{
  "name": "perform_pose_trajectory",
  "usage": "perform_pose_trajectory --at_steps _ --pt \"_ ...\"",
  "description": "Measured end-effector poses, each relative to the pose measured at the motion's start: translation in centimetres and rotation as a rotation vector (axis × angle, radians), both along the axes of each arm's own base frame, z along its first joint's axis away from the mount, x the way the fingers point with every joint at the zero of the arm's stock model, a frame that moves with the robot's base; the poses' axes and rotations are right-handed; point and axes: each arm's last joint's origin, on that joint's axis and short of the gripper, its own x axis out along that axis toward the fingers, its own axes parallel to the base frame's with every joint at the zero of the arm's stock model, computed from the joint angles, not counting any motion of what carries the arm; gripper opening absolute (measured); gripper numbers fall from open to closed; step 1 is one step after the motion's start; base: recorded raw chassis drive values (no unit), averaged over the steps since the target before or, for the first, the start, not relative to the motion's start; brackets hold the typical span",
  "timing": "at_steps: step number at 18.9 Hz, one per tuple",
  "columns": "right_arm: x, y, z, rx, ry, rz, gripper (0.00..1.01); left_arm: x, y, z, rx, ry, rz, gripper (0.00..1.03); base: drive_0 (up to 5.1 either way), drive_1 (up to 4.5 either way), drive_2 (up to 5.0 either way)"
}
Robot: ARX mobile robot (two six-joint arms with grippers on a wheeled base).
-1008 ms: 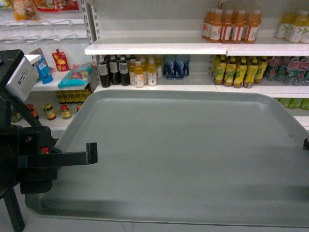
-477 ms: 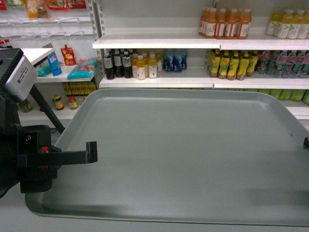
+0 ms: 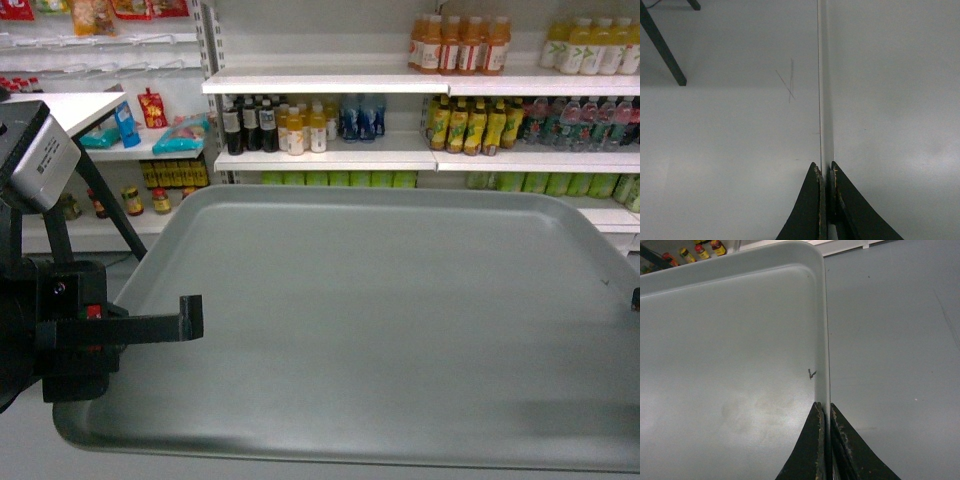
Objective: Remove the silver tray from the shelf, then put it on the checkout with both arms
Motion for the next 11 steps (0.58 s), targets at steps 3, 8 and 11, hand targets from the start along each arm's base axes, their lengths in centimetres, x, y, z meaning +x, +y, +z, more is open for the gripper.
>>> perform_pose_trajectory --at_steps 3,8,11 --pt "0.0 -0.02 -0.01 0.0 -0.001 -0.001 0.03 0.01 -0.09 0.03 -0.004 -0.006 -0.004 0.03 -4.7 2.44 2.4" --pt "0.02 0.0 -0.01 0.0 -0.002 0.0 0.03 0.02 -0.02 -0.02 -0.001 -0.001 0.0 0.03 -4.8 2.65 2.7" --pt "0.02 0.01 -0.01 0.0 -0.002 0.0 0.03 0.02 -0.02 -0.02 0.0 -0.001 0.0 0.03 -5.0 2.48 2.5"
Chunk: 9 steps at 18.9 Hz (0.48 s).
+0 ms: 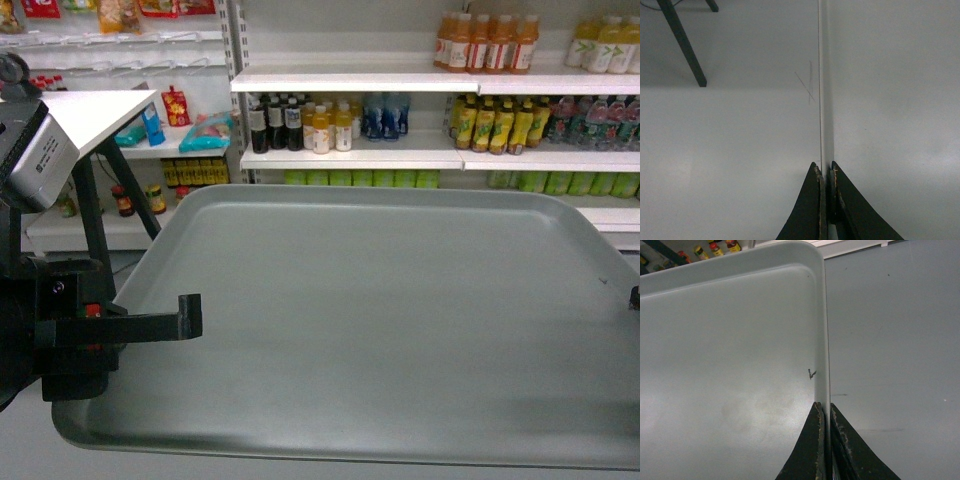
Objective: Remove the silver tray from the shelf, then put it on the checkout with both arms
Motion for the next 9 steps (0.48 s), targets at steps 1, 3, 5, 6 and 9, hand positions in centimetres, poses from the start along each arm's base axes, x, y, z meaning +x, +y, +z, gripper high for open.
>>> perform_pose_trajectory --at_steps 1,3,5,6,9 --pt "0.0 0.0 0.0 0.0 0.0 0.001 0.03 0.0 0.0 0.01 0.0 -0.001 0.001 0.03 -5.0 2.48 2.5" --pt "-0.02 0.0 -0.04 0.0 0.004 0.001 0.03 -0.02 0.0 -0.02 0.001 0.003 -0.001 0.03 -5.1 2.38 2.4" --pt "0.01 0.01 0.01 0.001 -0.001 0.001 0.03 0.03 0.05 0.01 -0.001 -0.002 0.002 0.03 -5.0 2.4 2.4" --pt "0.0 0.0 -0.01 0.002 0.001 0.002 0.03 0.01 0.01 0.01 -0.002 -0.001 -0.001 0.03 -5.0 2.42 2.4" --pt "0.01 0.01 0.02 0.001 -0.002 0.002 0.03 0.05 0.04 -0.02 -0.001 -0.001 0.001 0.03 -5.0 2.42 2.4"
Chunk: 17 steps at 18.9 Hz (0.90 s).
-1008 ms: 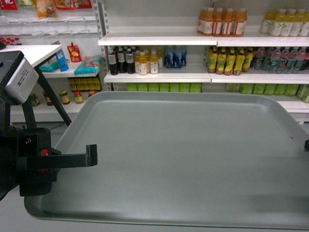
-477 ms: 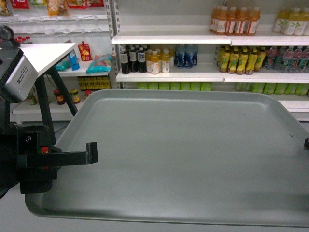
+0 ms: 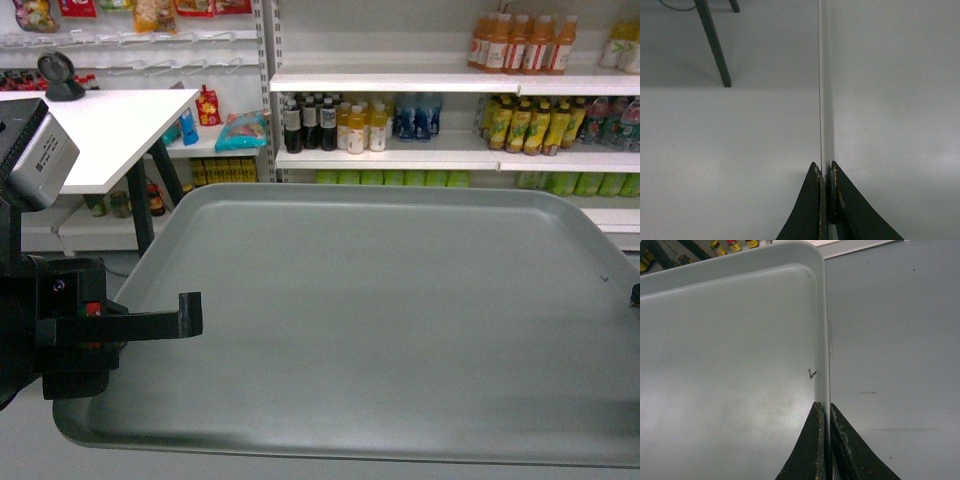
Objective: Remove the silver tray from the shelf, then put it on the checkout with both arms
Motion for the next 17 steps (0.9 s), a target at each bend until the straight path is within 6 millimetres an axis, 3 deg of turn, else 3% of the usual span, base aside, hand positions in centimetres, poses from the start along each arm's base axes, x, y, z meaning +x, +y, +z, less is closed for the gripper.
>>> perform_pose_trajectory --at_steps 17 --pt "0.01 0.0 -0.09 -0.001 0.005 0.0 0.03 -0.01 0.02 -0.03 0.002 0.002 0.001 0.03 -5.0 2.44 2.4"
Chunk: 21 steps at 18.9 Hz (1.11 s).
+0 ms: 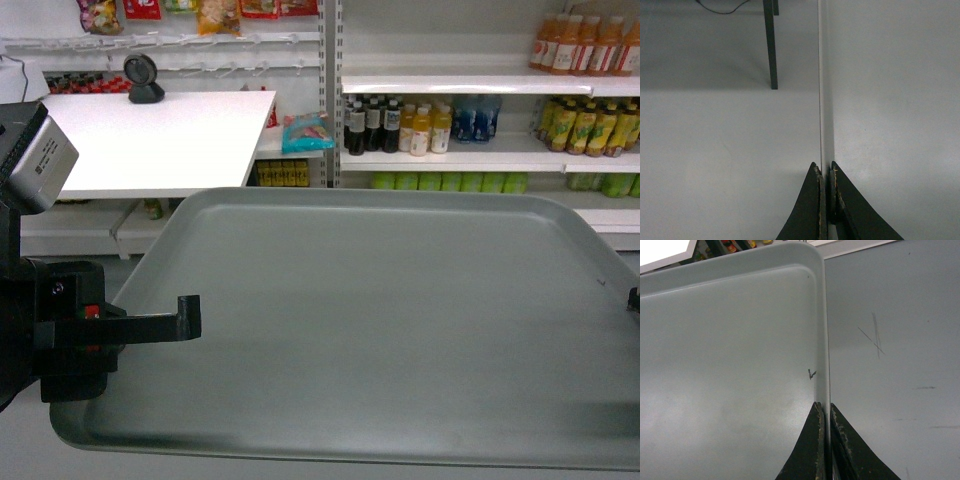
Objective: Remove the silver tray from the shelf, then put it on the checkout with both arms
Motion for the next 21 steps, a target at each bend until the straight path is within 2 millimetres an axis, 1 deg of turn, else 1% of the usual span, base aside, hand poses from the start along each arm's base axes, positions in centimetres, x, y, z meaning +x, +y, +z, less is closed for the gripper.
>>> perform_pose_trajectory --at_steps 21 --pt "0.01 0.0 0.01 0.001 -0.003 0.0 0.03 0.02 -0.02 0.02 -0.002 -0.003 -0.001 0.03 -5.1 2.4 2.4"
